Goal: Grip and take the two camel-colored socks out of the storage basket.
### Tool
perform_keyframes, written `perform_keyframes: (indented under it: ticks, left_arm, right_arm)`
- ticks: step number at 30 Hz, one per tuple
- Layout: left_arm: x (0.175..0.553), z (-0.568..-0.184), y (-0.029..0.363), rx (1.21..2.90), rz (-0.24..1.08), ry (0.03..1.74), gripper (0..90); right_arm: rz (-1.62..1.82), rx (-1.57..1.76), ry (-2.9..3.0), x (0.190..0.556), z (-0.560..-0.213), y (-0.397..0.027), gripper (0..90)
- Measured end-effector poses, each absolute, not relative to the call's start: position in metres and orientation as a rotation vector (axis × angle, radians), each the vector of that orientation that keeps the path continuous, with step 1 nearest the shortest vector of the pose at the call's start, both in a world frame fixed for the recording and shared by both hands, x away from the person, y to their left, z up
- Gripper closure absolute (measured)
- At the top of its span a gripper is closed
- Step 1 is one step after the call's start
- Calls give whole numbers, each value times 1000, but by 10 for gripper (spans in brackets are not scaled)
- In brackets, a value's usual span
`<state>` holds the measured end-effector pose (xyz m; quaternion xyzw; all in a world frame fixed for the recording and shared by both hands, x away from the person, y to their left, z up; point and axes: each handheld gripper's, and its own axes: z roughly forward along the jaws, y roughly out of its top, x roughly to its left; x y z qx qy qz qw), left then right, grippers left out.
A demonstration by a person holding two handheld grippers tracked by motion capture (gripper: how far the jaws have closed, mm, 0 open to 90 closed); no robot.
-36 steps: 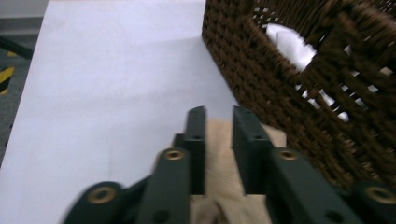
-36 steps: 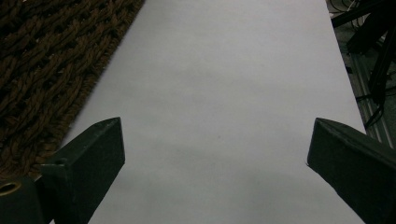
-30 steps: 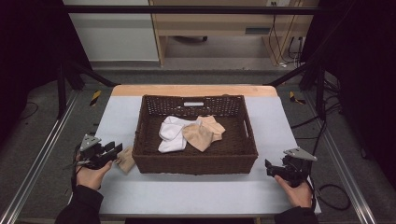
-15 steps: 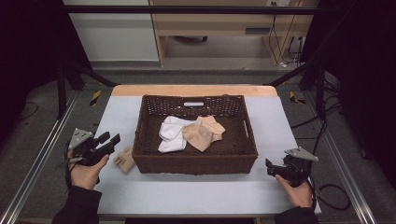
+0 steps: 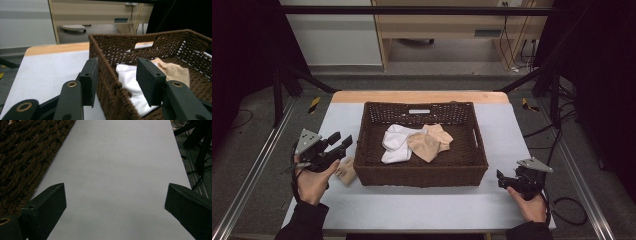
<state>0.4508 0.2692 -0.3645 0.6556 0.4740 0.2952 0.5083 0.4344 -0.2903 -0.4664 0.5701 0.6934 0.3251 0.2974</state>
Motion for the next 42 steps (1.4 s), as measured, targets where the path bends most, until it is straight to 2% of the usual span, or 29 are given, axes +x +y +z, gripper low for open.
perform_keyframes:
  ticks: [20,42]
  left_arm:
    - [483,-341,178,1633,656,1005,517]
    - [516,-355,101,1718,615,937,477]
  right_arm:
    - [872,1507,1831,435,-465,-292,41]
    - [872,1518,1832,436,-466,-292,41]
